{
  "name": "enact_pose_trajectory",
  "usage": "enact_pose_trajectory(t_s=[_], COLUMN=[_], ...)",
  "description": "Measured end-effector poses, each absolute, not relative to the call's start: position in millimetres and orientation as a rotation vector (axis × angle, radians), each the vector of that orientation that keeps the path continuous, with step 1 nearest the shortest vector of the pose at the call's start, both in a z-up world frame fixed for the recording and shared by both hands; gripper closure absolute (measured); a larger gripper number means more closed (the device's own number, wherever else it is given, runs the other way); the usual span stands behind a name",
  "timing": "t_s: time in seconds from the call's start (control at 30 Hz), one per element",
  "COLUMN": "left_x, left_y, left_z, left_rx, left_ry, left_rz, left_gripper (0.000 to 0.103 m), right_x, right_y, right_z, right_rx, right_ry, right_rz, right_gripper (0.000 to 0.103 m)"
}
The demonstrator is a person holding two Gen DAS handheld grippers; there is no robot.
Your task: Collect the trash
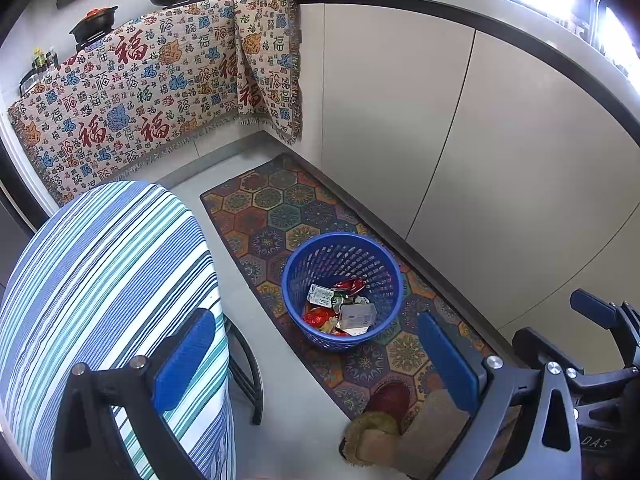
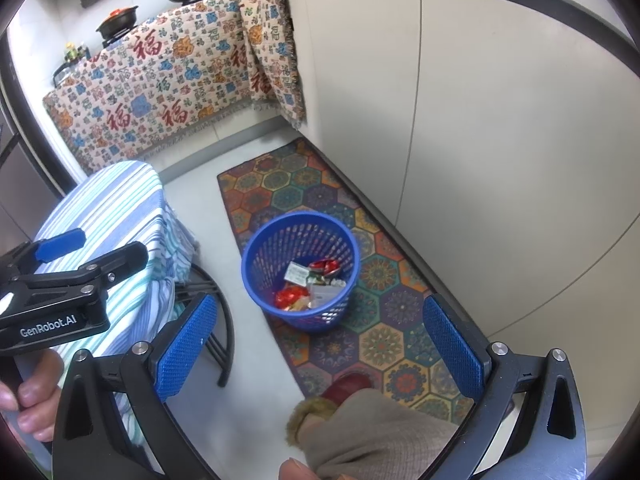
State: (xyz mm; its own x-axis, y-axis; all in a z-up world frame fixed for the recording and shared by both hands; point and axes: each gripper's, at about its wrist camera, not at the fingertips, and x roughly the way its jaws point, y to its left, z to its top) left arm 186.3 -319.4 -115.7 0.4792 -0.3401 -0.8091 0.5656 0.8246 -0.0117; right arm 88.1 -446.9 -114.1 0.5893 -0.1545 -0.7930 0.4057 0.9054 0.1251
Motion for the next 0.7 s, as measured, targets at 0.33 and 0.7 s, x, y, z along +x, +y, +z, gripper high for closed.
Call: enact_pose_trajectory(t_s=[0.33,0.7], left_x=[185.5,183.9], left_y=[-321.1,-319.2], left_z=[-115.2,-115.8], left_rx=[0.280,0.265], left_ry=[0.916,0.922], left_rz=[-0.567,-0.582], left_gripper=[0.000,0.000], right_x=[88.0,88.3], right_y=[-447.9,-451.7], right_z=[-116.8,-119.4], right_rx=[0.317,0.325], right_ry=[0.892,0.899], right_rz=[-0.332,-0.333], right_gripper=[0.000,0.000])
